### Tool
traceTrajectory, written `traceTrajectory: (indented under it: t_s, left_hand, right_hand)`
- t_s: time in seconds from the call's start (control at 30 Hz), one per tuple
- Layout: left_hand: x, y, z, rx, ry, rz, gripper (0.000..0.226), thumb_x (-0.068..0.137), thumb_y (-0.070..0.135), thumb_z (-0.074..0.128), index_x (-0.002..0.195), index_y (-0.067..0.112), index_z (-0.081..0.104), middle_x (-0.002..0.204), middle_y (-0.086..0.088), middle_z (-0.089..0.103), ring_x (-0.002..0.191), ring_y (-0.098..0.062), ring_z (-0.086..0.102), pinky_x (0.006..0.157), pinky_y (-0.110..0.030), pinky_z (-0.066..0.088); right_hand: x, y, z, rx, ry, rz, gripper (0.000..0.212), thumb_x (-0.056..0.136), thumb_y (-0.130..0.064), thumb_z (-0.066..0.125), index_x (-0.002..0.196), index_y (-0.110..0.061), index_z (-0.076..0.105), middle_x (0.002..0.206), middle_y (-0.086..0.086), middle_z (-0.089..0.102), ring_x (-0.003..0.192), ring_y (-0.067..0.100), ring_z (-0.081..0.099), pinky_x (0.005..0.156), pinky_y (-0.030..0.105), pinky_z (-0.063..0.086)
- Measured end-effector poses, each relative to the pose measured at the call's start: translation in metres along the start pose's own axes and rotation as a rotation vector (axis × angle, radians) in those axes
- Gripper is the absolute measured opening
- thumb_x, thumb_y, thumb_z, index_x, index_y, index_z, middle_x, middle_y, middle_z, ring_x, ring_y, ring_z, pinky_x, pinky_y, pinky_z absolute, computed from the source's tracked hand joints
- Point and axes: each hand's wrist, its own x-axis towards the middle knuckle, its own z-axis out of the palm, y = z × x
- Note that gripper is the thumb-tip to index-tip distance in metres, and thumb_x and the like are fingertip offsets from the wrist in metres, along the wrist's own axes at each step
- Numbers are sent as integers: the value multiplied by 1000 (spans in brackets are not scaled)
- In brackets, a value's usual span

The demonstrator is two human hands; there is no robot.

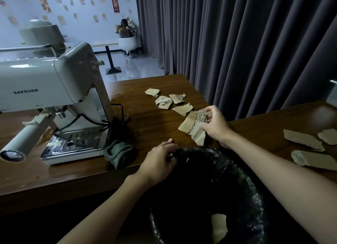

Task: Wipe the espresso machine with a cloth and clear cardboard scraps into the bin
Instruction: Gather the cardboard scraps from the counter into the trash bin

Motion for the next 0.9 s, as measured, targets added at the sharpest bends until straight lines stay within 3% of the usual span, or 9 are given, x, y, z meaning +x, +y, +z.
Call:
traceTrajectory:
  t_s: [0.1,0.17,0.27,0.37,0.47,0.6,0.73,0.9]
  left_hand:
    - [1,-1,-1,-57,-1,-24,41,91,11,63,130,23,63,152,0,45,143,-13,36,105,-23,36]
    - [0,0,-1,-96,15,-35,40,91,9,64,129,22,64,149,0,48,143,-12,36,107,-24,36]
    - [1,0,1,-95,27,-39,39,91,10,66,127,23,65,147,0,51,143,-8,34,107,-26,37]
    - [1,0,3,-112,27,-75,41,91,10,65,130,23,63,152,-1,44,142,-11,37,108,-24,35]
    - [0,-2,6,-93,51,-88,42,91,11,65,131,21,62,155,-1,41,140,-13,41,112,-26,36]
    - [-1,-3,6,-106,33,-93,43,91,12,65,133,21,61,155,1,40,140,-14,41,114,-30,36]
    - [-1,-4,5,-112,20,-97,44,91,11,64,133,23,60,156,3,39,139,-14,43,112,-31,38]
    - [0,-4,3,-100,-4,-89,45,91,11,64,133,25,60,156,3,39,139,-10,42,106,-21,35]
  right_hand:
    - [-6,-6,-19,191,-120,12,43,80,7,67,111,-17,51,100,4,63,87,18,65,63,23,54]
    - [-15,-9,-33,272,-315,-1,42,79,6,70,111,-17,56,98,3,68,88,17,70,67,22,55]
    - [-23,-6,-48,76,-549,-52,28,82,-9,74,107,-20,68,94,-2,73,90,11,70,77,22,54]
    - [-22,0,-50,10,-359,-58,15,85,-14,70,98,-20,74,90,1,75,92,17,70,88,32,55]
    - [-17,8,-47,-137,-164,-90,33,91,-11,59,123,-18,64,118,5,67,111,28,61,99,42,48]
    - [-9,20,-45,-535,-277,3,50,98,-30,45,148,-32,36,147,0,48,136,25,41,115,43,25]
    - [-8,20,-41,-560,-273,-71,37,101,-31,41,137,-35,51,135,-8,58,116,20,53,111,42,22]
    - [-5,21,-37,-439,-262,-97,27,98,-26,50,121,-29,65,126,-6,64,122,19,53,110,48,33]
